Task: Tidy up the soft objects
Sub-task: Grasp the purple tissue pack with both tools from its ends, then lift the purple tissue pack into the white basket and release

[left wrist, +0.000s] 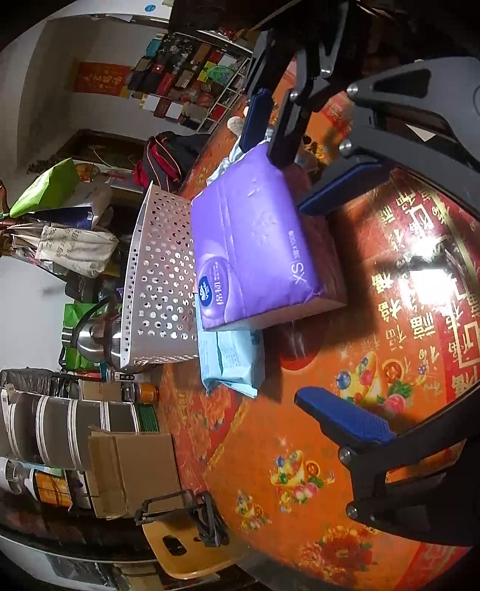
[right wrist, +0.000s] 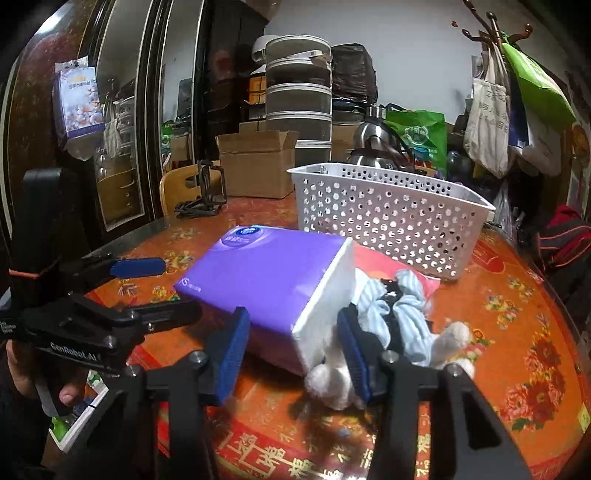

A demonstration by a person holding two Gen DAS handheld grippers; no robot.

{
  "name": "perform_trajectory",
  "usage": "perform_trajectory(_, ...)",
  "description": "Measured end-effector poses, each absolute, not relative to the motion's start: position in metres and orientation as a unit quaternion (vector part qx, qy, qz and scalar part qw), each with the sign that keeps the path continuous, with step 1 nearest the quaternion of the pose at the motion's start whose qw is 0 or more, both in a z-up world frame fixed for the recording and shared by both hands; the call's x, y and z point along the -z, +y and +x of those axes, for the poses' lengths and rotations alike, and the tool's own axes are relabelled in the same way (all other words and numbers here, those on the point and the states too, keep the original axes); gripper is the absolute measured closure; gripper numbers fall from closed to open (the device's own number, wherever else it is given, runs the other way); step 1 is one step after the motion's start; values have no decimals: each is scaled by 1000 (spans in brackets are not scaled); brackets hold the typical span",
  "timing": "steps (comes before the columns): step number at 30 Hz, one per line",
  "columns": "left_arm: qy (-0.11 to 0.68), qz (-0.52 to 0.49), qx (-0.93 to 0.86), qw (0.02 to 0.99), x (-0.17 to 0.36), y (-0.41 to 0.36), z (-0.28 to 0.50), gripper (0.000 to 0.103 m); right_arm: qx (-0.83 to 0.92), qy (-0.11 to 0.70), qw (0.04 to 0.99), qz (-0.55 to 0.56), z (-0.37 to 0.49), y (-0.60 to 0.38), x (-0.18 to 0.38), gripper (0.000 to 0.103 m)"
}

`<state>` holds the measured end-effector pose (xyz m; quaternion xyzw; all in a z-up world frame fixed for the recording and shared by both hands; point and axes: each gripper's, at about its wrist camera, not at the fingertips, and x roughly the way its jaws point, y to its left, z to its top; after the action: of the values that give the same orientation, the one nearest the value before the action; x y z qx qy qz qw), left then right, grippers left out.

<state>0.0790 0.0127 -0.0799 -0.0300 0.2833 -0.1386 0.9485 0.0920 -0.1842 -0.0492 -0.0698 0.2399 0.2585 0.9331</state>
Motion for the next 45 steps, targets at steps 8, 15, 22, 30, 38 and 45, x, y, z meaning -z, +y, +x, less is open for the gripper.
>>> perform_trajectory(8, 288, -12, 163, 944, 87, -5, 83, 30, -267, 229, 931, -95, 88, -179, 53, 65)
perform_trajectory(15, 285, -23, 176, 942, 82, -12, 82, 44, -274, 230, 927, -112, 90, -178, 49, 67)
perform_trajectory(22, 293, -29, 173, 940, 73, -5, 84, 46, -271, 219, 925, -148, 90, -169, 47, 67)
perform_trajectory(30, 293, -24, 159, 943, 63, -9, 82, 47, -271, 215, 926, -152, 93, -166, 44, 70)
perform_trajectory(38, 280, -16, 152, 948, 38, -19, 79, 48, -268, 210, 934, -109, 92, -181, 31, 71)
perform_trajectory(45, 263, -7, 150, 953, 2, -32, 85, 48, -267, 198, 939, -88, 98, -195, 9, 71)
